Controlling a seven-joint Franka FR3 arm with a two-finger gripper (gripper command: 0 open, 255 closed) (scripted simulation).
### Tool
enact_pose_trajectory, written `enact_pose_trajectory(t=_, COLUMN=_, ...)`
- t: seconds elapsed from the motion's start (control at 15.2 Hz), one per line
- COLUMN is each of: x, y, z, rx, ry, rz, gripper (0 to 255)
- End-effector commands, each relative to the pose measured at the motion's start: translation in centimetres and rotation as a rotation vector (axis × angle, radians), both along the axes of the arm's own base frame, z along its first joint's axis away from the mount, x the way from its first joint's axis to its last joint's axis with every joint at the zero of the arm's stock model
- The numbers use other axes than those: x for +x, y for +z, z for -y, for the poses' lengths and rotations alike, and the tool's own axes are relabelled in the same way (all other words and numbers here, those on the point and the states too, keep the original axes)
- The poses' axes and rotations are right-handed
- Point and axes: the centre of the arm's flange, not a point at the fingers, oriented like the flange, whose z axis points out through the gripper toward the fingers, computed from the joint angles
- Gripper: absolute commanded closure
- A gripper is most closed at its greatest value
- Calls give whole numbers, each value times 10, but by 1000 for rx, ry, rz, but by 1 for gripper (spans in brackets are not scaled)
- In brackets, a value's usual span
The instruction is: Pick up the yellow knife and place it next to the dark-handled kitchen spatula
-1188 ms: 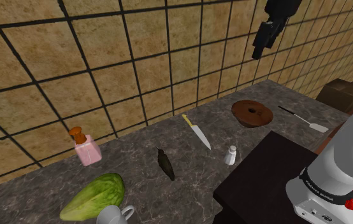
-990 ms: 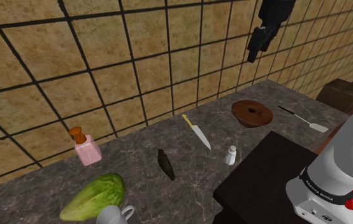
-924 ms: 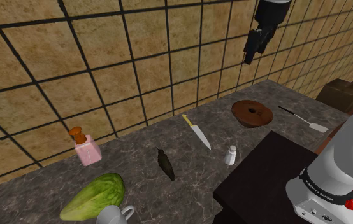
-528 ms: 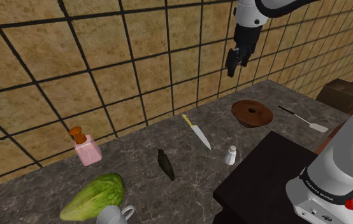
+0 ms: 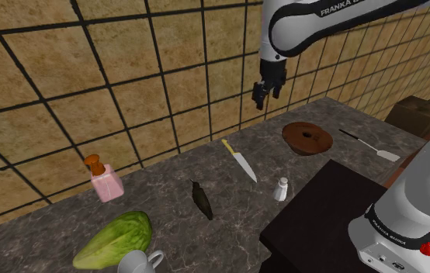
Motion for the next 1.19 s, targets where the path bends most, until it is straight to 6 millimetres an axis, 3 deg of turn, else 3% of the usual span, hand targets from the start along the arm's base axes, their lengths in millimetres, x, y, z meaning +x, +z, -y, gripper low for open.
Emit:
enact_pose_trajectory(t=0.0, x=17, y=-23, z=-3, rx=2, ry=-10, rz=-14, gripper=0)
enact_pose_trajectory(t=1.12, x=151, y=-217, z=-4, rx=14, ry=-89, rz=-138, gripper=0)
